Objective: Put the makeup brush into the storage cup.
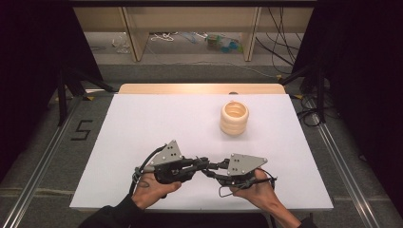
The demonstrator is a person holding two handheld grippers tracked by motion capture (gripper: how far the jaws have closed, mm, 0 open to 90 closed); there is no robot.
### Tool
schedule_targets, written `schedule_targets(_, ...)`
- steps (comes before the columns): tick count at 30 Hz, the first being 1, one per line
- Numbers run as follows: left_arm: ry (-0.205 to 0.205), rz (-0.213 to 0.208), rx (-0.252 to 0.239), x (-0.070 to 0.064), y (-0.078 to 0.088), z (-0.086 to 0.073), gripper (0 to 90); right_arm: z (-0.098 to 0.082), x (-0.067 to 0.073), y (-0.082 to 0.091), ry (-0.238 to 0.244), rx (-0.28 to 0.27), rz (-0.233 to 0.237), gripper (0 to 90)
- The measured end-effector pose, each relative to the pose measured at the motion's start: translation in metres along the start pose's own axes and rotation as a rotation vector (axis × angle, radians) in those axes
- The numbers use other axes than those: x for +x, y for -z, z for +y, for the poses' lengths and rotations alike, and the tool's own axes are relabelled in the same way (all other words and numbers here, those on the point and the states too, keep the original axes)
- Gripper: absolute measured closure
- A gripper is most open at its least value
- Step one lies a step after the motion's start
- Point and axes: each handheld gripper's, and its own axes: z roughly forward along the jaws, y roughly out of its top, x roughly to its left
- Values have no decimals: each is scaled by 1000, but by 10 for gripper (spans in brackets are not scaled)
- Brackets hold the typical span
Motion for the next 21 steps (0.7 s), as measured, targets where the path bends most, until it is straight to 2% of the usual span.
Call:
schedule_targets(10,-10,-10,-4,-1,-1,0,851,0,0,0,3,0,9,842)
schedule_targets(17,-16,-6,-2,-2,0,1,833,-1,-1,0,-19,-11,21,857)
schedule_targets(19,-7,2,-11,-3,-1,1,689,-2,-2,1,-48,-27,31,857)
schedule_targets(21,-22,17,-22,-4,0,2,554,-2,-3,1,-50,-29,28,857)
